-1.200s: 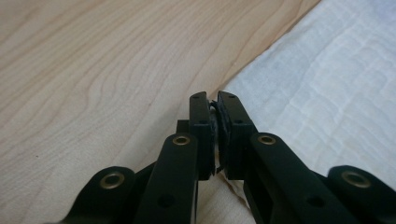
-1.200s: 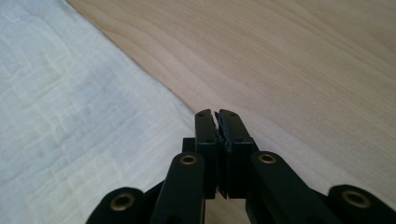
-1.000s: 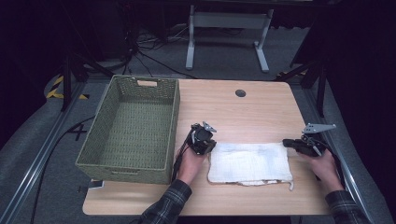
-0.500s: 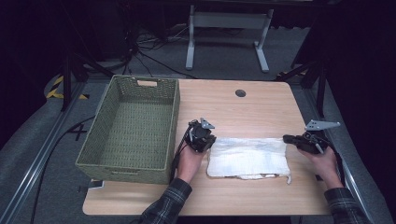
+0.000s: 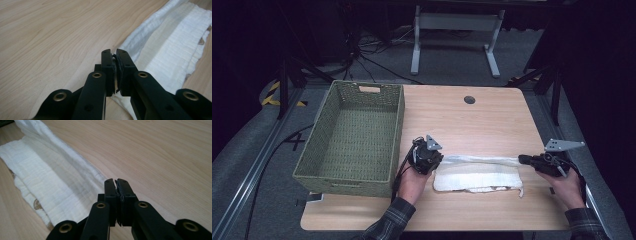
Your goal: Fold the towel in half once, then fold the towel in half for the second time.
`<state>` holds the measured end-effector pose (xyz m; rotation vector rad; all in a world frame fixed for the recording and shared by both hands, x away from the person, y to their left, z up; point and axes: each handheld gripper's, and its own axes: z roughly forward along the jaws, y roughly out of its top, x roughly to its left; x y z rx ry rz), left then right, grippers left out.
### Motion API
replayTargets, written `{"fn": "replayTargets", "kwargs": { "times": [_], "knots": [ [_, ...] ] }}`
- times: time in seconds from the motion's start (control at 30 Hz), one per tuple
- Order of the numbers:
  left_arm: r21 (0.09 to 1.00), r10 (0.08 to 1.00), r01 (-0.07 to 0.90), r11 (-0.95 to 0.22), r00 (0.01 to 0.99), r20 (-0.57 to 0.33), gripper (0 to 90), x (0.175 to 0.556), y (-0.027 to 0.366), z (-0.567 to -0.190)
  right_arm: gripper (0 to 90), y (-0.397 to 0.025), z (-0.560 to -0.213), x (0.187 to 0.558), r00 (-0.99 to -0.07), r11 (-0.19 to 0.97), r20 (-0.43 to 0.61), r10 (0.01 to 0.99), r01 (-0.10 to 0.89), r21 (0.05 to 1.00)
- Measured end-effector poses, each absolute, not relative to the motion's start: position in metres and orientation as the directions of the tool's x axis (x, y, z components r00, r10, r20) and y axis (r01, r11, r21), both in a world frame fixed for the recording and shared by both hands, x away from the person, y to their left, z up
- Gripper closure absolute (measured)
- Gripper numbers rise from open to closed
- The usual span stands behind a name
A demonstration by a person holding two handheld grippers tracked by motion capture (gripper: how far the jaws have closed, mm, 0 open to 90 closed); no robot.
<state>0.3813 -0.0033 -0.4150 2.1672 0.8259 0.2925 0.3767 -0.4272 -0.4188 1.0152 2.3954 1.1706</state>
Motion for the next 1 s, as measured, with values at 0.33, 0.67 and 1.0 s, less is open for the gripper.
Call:
{"fn": "replayTargets", "kwargs": {
  "times": [0.33,0.67,1.0],
  "knots": [
    [0.730,0.624,0.455,-0.509,0.779,-0.051,85.3,0.355,0.005,-0.418,87.6,-0.424,-0.423,0.347,-0.738,0.438,0.067,0.672,0.469,0.767],
    [0.703,0.604,0.466,-0.537,0.794,-0.066,84.7,0.336,0.006,-0.430,87.2,-0.425,-0.431,0.330,-0.743,0.443,0.087,0.664,0.485,0.754],
    [0.734,0.590,0.453,-0.505,0.802,-0.089,76.1,0.328,0.010,-0.420,80.1,-0.433,-0.425,0.321,-0.738,0.405,0.107,0.666,0.479,0.779]
  ]
}}
